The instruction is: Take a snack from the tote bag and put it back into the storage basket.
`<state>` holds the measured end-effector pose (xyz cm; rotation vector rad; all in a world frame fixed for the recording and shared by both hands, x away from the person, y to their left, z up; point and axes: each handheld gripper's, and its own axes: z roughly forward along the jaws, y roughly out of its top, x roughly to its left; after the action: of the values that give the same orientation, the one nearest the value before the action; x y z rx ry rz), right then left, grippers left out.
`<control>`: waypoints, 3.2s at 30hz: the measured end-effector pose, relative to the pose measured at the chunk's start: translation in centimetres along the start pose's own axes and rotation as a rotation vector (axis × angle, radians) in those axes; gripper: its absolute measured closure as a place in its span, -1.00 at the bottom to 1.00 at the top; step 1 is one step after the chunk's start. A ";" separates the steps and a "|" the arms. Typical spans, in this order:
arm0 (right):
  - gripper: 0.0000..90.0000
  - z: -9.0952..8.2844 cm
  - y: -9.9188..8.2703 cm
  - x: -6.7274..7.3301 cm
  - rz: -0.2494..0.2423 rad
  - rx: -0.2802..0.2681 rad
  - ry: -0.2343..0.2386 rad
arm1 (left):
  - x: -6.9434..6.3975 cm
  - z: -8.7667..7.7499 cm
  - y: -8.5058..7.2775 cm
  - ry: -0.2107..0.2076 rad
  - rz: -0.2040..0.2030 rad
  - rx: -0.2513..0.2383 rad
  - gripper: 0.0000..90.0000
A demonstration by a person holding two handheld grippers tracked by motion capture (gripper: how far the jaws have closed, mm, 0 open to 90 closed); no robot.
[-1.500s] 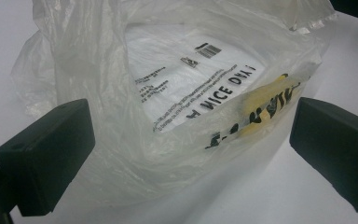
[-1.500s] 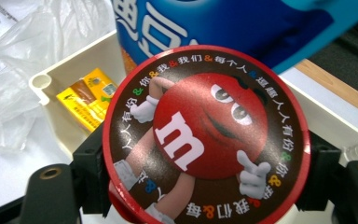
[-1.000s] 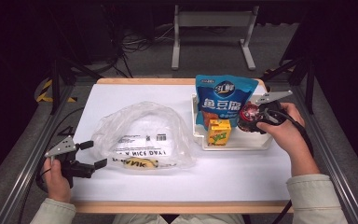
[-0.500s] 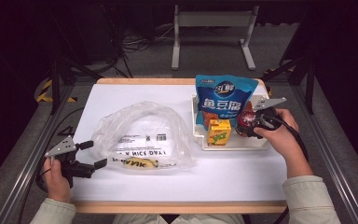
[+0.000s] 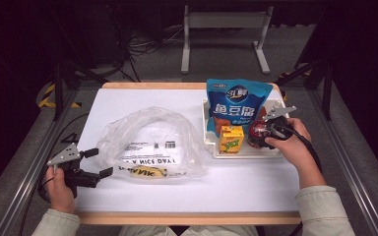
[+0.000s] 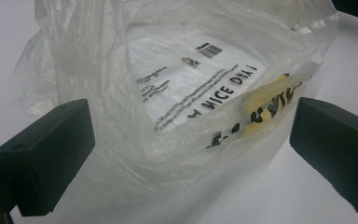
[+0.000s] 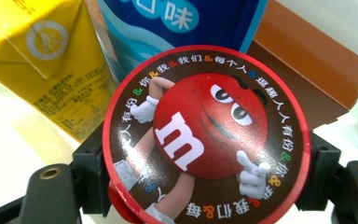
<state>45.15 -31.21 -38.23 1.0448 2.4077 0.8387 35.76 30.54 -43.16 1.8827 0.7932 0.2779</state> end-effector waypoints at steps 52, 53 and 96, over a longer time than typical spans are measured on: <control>-0.72 -2.8 -0.3 0.4 0.028 -0.080 0.000 | -0.1 -0.3 -0.3 0.001 0.001 -0.003 -0.99; -0.72 -2.8 -0.3 0.4 0.028 -0.080 0.000 | -0.1 -0.3 -0.3 0.001 0.001 -0.003 -0.99; -0.71 -5.3 -3.9 7.0 0.025 -0.390 0.077 | -0.2 -0.6 -0.1 -0.001 0.008 -0.022 -0.99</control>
<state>35.60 -30.02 -37.57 0.9015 2.1684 1.3130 35.23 30.90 -42.94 1.8655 0.7790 0.2896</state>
